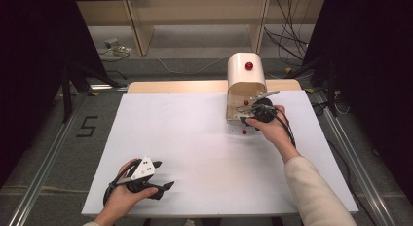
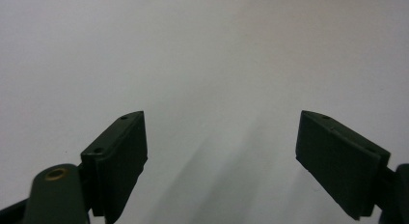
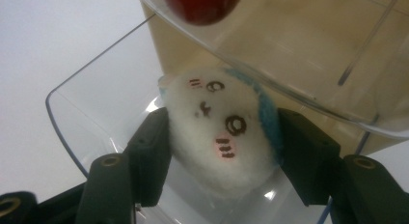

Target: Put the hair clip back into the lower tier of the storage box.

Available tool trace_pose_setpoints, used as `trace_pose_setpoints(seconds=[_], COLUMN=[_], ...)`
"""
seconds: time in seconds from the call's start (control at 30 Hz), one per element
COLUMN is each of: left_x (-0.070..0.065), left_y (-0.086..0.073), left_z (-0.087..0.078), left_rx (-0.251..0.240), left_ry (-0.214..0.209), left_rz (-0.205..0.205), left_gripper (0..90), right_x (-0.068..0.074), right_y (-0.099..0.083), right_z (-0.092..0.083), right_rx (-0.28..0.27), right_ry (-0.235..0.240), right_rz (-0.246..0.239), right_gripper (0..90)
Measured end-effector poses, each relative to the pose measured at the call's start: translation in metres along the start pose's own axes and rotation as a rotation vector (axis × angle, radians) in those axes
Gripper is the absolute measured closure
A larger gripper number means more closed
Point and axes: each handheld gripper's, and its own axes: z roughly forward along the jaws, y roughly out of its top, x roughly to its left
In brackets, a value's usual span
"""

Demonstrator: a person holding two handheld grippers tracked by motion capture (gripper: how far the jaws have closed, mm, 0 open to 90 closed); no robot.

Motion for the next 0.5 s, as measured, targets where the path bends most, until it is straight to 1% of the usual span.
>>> trace_pose_setpoints(seconds=[0.2, 0.5], left_x=[0.0001, 0.0000], left_y=[0.0000, 0.0001], left_z=[0.0002, 0.0002], left_rx=[0.001, 0.002], left_ry=[-0.001, -0.002], left_rz=[0.001, 0.003], left_gripper=[18.5, 18.6], right_x=[-0.0003, -0.0005], right_y=[-0.0001, -0.0004], right_z=[0.0020, 0.0035], right_rx=[0.002, -0.001], right_ry=[-0.015, -0.005], right_rz=[0.001, 0.017], right_gripper=[39.0, 35.5])
